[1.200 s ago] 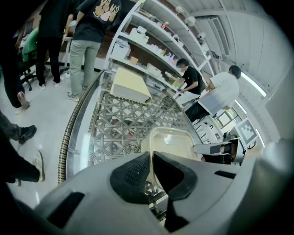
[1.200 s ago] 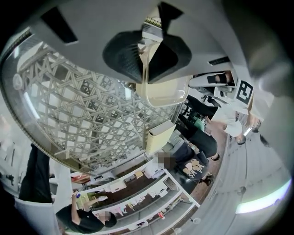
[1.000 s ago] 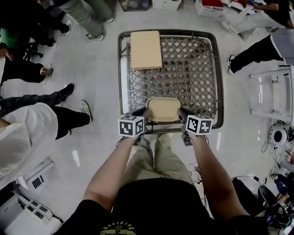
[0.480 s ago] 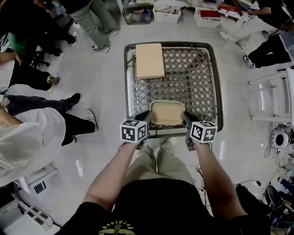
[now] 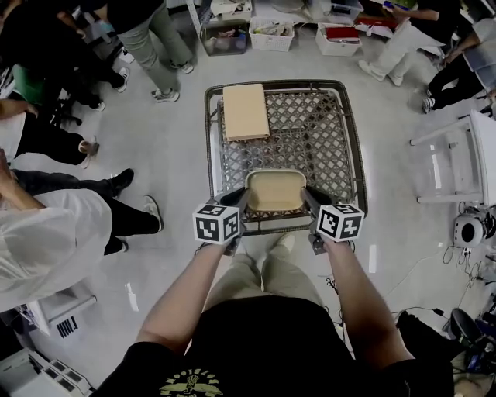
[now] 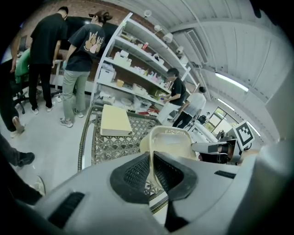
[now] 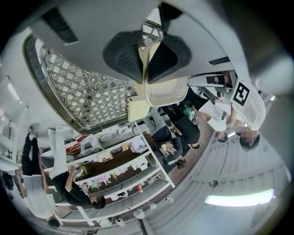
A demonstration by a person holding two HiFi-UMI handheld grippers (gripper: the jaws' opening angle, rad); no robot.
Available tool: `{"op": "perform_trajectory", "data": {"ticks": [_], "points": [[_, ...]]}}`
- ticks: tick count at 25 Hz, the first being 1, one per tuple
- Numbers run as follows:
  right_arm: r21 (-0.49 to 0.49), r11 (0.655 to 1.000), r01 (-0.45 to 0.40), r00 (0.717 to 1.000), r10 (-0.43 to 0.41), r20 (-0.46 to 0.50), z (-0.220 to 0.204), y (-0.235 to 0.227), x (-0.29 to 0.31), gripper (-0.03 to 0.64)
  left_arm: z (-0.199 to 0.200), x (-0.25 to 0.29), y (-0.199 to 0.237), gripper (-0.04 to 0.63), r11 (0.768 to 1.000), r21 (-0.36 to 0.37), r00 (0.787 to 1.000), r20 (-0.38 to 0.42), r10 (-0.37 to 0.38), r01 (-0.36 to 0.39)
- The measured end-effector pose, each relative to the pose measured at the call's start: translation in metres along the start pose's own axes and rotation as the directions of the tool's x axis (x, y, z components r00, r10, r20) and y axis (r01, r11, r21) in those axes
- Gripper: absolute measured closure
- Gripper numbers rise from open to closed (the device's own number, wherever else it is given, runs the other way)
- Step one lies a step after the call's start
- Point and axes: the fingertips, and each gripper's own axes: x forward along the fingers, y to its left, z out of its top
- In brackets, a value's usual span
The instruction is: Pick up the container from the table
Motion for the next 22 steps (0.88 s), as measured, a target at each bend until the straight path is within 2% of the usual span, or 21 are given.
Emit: {"op": "perform_trajectory", "data": {"ticks": [4,8,22], "points": [[-0.005,1.0,-0.011,0.999,0.011,0.044,0.016,0.011,-0.014,0.58,0.021,-0.014,-0.012,0.566,1.0,0.028,0.999,0.035,-0.004,0.003],[-0.004,1.0,-0.016,0.996,0.016,0.088,0.033,0.021,-0.027,0.58,0.04,-0.027,-0.022,0.569,1.0,-0.009,0.998,0.059,-0.007,0.007],[-0.074,0.996,-0.049,0.981,0.062,0.184,0.079,0.06,-0.071,0.58,0.088,-0.075,-0.056,0.571,0.995,0.092,0.978,0.204,-0.044,0.026]]}}
